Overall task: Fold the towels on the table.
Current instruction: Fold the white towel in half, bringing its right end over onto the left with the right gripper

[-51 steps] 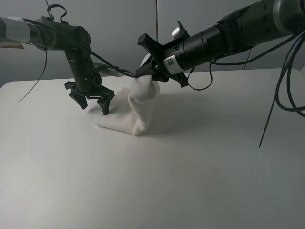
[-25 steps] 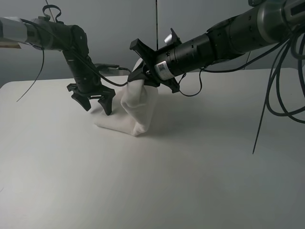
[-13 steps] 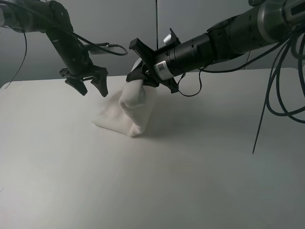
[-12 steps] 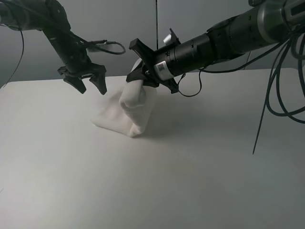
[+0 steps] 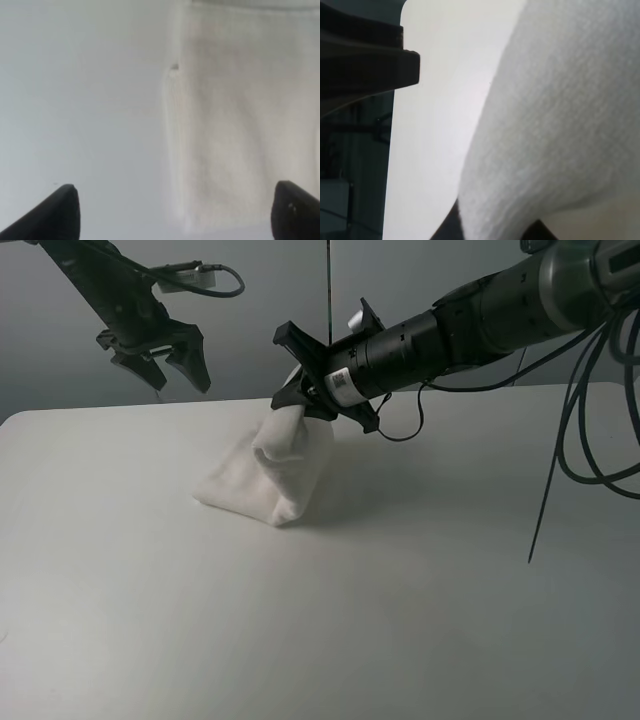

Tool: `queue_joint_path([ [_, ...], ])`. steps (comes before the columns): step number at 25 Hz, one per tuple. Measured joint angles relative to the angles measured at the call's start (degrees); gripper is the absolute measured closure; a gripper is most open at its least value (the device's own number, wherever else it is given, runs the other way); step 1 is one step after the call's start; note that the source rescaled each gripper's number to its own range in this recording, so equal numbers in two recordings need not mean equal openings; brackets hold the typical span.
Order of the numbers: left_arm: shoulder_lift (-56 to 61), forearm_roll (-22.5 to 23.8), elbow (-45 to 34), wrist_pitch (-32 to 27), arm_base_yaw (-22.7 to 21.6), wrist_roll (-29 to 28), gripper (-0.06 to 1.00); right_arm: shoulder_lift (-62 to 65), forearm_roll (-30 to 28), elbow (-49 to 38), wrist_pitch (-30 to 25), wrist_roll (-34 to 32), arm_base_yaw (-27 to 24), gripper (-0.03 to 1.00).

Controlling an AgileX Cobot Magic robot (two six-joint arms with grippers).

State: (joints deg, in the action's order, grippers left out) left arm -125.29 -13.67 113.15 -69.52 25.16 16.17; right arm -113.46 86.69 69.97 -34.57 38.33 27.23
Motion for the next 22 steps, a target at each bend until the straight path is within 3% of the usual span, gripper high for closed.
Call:
queue_joint_path([
  [14,5.1,3.3,0.0,-0.1,0.0,0.7,-0.04,-0.1,2.2,2.3,-2.4,1.3,0.0,0.95],
  [22,8.6,4.6,0.0,-0.1,-0.5,1.3,-0.04,-0.1,-1.9,2.3,-0.7,-1.7,0.0,0.95],
])
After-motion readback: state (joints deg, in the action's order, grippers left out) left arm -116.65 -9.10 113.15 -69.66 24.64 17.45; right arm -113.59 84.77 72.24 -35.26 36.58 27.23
